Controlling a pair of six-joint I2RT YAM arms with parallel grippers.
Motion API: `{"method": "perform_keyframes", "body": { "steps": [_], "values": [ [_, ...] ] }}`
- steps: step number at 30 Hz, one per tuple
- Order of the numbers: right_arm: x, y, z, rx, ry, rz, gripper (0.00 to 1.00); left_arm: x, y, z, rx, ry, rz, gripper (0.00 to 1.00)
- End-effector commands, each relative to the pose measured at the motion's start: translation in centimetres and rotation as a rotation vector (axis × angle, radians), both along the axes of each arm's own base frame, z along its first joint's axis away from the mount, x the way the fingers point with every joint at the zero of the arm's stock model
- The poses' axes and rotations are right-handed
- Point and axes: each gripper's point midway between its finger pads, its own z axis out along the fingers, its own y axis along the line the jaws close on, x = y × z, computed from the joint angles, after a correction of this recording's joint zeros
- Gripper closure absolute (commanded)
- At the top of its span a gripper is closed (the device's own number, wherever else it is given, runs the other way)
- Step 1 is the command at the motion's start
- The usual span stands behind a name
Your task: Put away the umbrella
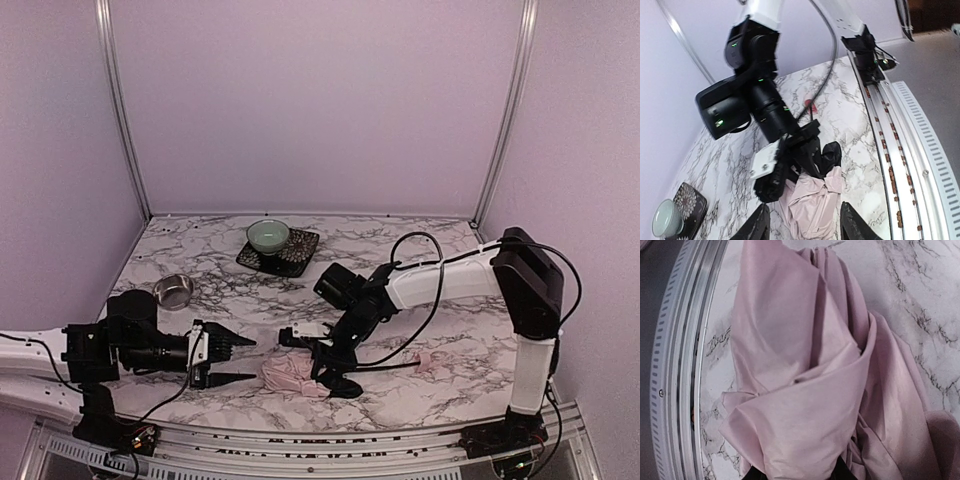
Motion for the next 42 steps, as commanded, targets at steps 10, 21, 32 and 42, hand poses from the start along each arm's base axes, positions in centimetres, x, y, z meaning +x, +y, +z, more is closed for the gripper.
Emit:
{"method": "perform_keyframes", "body": {
  "steps": [10,21,32,42],
  "values": [
    [-6.5,-5.4,-6.4,-0.293,0.484,-0.078,0.85,-1.1,-5.8,-9.7,0.461,-0.165,-0.202,0.18],
    [-4.8,-4.8,-6.1,-0.257,0.461,-0.113,0.85,-0.2,-5.3,-16.9,0.708,0.019,-0.12,0.05],
    [-1.2,-3.8,-4.8,-0.18,0.428,-0.211,0.83,0.8,-4.0,-20.7,0.869,0.023,-0.055,0.5],
    [3.8,-3.3,1.6,0.007,0.316,-0.315,0.48,0.1,-3.3,-22.3,0.97,0.094,-0.084,1.0]
  ]
}}
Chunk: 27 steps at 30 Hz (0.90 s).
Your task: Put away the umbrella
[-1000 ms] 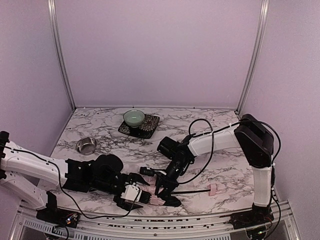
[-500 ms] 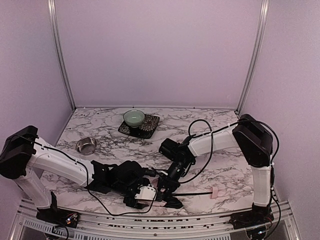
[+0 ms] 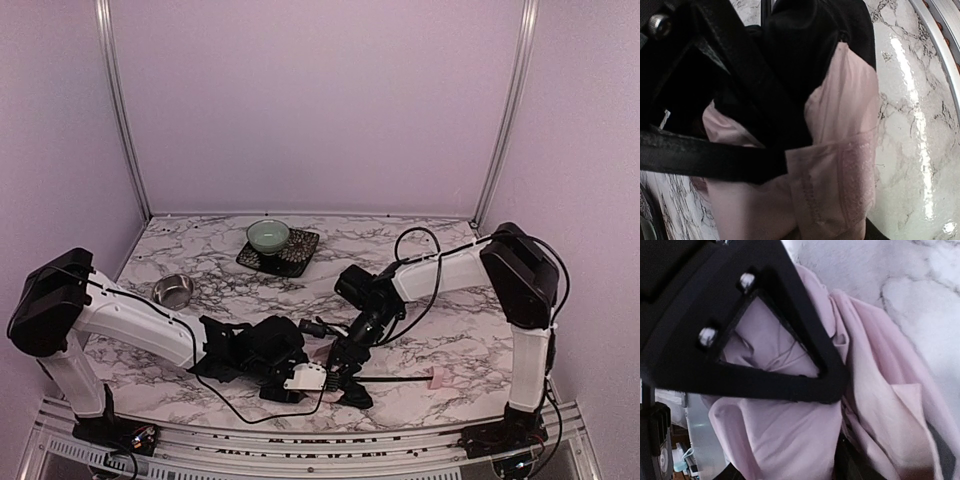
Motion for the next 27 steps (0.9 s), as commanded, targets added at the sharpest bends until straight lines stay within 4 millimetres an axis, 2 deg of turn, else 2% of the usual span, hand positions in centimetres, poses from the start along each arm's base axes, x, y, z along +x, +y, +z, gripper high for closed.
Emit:
{"method": "perform_keyframes", "body": {
  "steps": [1,5,8,10,14,17,22,24,27],
  "values": [
    [4.5,-1.3,1.9,-0.029,-0.182,-0.118,0.47,-3.2,5.3,-5.2,0.254,0.13,-0.032,1.0],
    [5.9,-2.8,4.5,-0.023,-0.267,-0.184,0.4,-1.4,4.9,-4.7,0.229,0.082,0.044,1.0],
    [7.4,-4.2,6.0,-0.045,-0.352,-0.247,0.4,1.0,4.0,-3.2,0.155,0.074,0.152,1.0],
    [8.5,-5.0,7.1,-0.057,-0.425,-0.296,0.4,2.7,3.2,-1.5,0.082,0.074,0.228,1.0],
    [10.7,-5.4,11.6,0.049,-0.623,-0.422,0.39,6.5,2.4,2.4,-0.059,0.071,0.406,1.0],
    [11.6,-5.9,14.7,0.144,-0.748,-0.505,0.37,8.4,2.4,4.9,-0.16,0.106,0.498,1.0],
    [11.5,-6.6,18.2,0.308,-0.879,-0.588,0.34,9.5,3.1,6.8,-0.267,0.182,0.564,1.0],
    [10.5,-6.3,19.1,0.392,-0.878,-0.569,0.33,10.1,3.4,7.4,-0.288,0.19,0.584,1.0],
    [8.7,-5.6,18.9,0.493,-0.849,-0.525,0.35,11.3,4.0,8.2,-0.312,0.177,0.625,1.0]
  ]
}}
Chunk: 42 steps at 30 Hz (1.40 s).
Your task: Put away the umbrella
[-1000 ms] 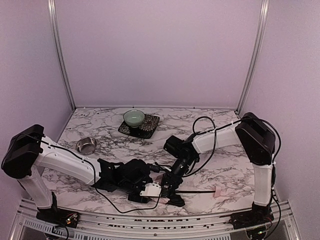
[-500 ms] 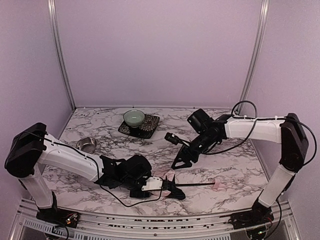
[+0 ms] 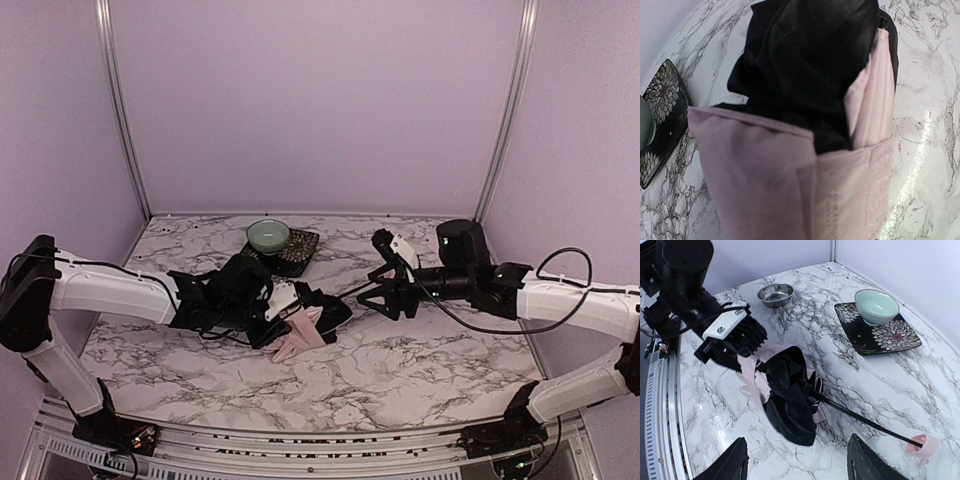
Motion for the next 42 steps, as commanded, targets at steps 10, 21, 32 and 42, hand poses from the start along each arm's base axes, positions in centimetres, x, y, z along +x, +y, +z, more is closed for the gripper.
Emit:
{"method": "perform_keyframes", "body": {
  "steps": [10,21,32,42],
  "values": [
    [-4.3,6.3,-4.5,0.205,-0.019,0.17,0.4,1.6,1.2,4.2,-0.078,-0.094,0.06,1.0],
    [-3.2,8.1,-8.3,0.108,0.058,0.176,0.48,1.4,1.9,1.4,0.007,-0.105,0.041,1.0],
    [-2.0,8.9,-9.8,0.076,0.052,0.16,0.48,0.8,1.3,1.2,-0.003,-0.096,0.012,1.0],
    [-1.2,8.2,-10.0,0.053,0.094,0.075,1.0,1.5,2.0,0.0,0.034,-0.073,0.067,1.0]
  ]
}}
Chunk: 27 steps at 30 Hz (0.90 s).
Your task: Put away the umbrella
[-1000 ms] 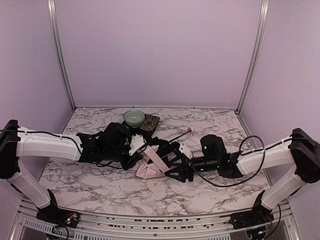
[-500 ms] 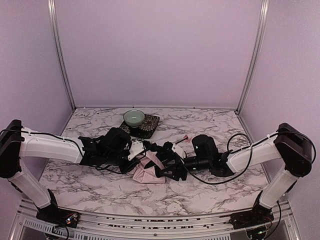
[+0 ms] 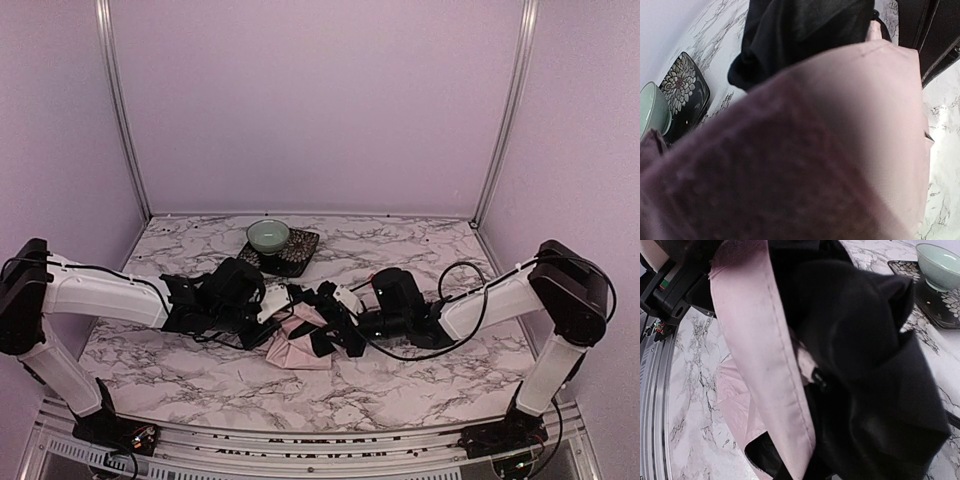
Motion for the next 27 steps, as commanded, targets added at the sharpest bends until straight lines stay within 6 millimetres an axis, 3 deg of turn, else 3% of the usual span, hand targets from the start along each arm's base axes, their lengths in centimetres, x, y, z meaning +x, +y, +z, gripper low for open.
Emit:
{"method": "perform_keyframes", "body": {
  "steps": [1,4,8,12,21,25,27],
  "values": [
    [0.5,-0.8,2.2,0.019,-0.023,-0.066,1.0,1.3,0.1,-0.5,0.009,-0.008,0.056,1.0],
    [0.2,-1.9,2.2,-0.021,-0.031,-0.113,1.0,2.6,0.8,-1.4,0.035,0.014,0.123,1.0],
    [-1.7,-2.4,1.1,-0.065,-0.004,-0.103,1.0,4.2,1.9,-1.8,0.057,0.013,0.191,1.0],
    [-2.9,-2.5,-0.3,-0.102,0.025,-0.095,0.99,4.3,2.3,-2.3,0.083,0.005,0.197,1.0],
    [-3.5,-2.8,-2.0,-0.141,0.091,-0.105,0.99,5.4,3.5,-3.0,0.155,-0.039,0.248,1.0],
    [-5.9,-1.6,-1.5,-0.113,0.097,-0.028,1.0,6.7,4.0,-2.8,0.119,-0.012,0.313,1.0],
    [-7.7,-0.8,-1.3,-0.099,0.108,0.03,1.0,8.3,4.8,-1.9,0.065,0.009,0.379,1.0]
  ]
}}
